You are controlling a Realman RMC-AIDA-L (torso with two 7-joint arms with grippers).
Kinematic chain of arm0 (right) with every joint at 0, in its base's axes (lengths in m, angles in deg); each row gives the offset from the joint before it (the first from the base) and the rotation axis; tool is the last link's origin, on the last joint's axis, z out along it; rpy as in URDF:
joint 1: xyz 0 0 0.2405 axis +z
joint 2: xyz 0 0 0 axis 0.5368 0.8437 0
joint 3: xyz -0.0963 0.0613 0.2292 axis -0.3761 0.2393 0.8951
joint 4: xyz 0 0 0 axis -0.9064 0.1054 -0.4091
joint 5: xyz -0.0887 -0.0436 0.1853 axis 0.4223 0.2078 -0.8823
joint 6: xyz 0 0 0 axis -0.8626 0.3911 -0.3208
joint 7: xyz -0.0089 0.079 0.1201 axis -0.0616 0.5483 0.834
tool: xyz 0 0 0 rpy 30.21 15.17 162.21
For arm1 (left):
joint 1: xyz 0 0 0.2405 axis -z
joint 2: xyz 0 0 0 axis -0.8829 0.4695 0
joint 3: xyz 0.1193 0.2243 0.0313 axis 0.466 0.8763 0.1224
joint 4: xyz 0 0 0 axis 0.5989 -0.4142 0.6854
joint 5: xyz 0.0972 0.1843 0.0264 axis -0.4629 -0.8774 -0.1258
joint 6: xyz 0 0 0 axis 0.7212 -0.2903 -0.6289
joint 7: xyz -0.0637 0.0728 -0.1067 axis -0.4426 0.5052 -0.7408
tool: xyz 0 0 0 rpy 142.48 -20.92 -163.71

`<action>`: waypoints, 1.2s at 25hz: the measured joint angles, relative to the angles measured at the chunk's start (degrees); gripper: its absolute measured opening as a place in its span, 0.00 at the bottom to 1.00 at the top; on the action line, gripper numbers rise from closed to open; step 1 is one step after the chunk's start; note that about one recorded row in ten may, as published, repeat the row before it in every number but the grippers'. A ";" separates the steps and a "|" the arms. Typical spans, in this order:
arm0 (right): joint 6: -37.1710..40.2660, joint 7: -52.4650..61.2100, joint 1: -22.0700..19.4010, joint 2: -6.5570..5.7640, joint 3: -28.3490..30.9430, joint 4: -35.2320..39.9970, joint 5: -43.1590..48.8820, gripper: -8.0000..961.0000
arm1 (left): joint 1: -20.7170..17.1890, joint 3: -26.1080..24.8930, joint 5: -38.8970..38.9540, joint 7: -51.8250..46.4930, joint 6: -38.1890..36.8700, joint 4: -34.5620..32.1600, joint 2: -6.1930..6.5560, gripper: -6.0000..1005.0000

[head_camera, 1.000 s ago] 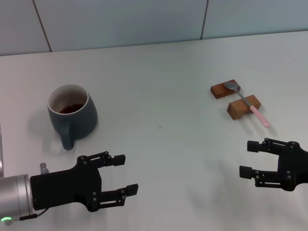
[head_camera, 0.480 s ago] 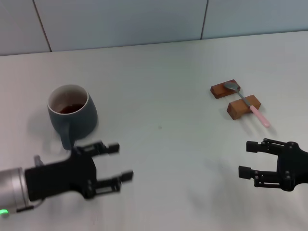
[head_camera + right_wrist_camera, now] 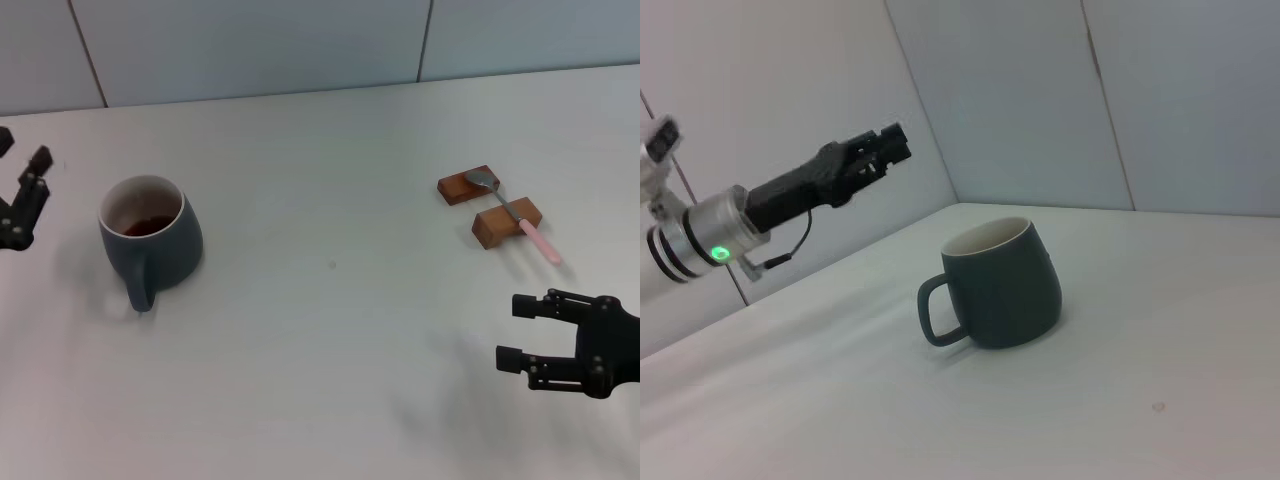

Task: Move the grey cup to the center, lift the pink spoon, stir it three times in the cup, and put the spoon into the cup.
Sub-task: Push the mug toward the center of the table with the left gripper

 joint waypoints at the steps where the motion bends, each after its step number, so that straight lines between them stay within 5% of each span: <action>1: 0.00 0.00 0.00 0.00 0.00 0.00 0.00 0.86 | 0.00 0.00 0.00 0.00 0.00 0.00 0.00 0.53; 2: 0.00 0.31 0.05 -0.03 0.02 0.01 0.01 0.86 | 1.33 -1.17 3.62 12.64 0.53 5.13 -0.14 0.49; 3: 0.00 0.31 0.05 -0.03 0.02 0.01 0.01 0.86 | 1.33 -1.17 3.62 12.64 0.53 5.13 -0.14 0.44; 7: 0.00 0.63 0.20 -0.08 0.02 0.22 0.01 0.86 | 6.15 -6.55 9.73 43.83 5.00 19.09 -0.27 0.25; 12: 0.01 0.65 0.35 -0.09 0.02 0.12 0.01 0.86 | 7.99 -10.57 9.65 54.79 7.64 23.28 -0.27 0.13; 16: 0.03 0.66 0.35 -0.09 0.02 0.13 0.01 0.86 | 8.08 -10.43 9.24 55.42 8.63 23.43 -0.27 0.03; 30: 0.00 0.72 0.21 -0.09 0.01 0.00 0.01 0.86 | 10.06 -10.07 3.13 55.57 13.21 25.71 -0.27 0.00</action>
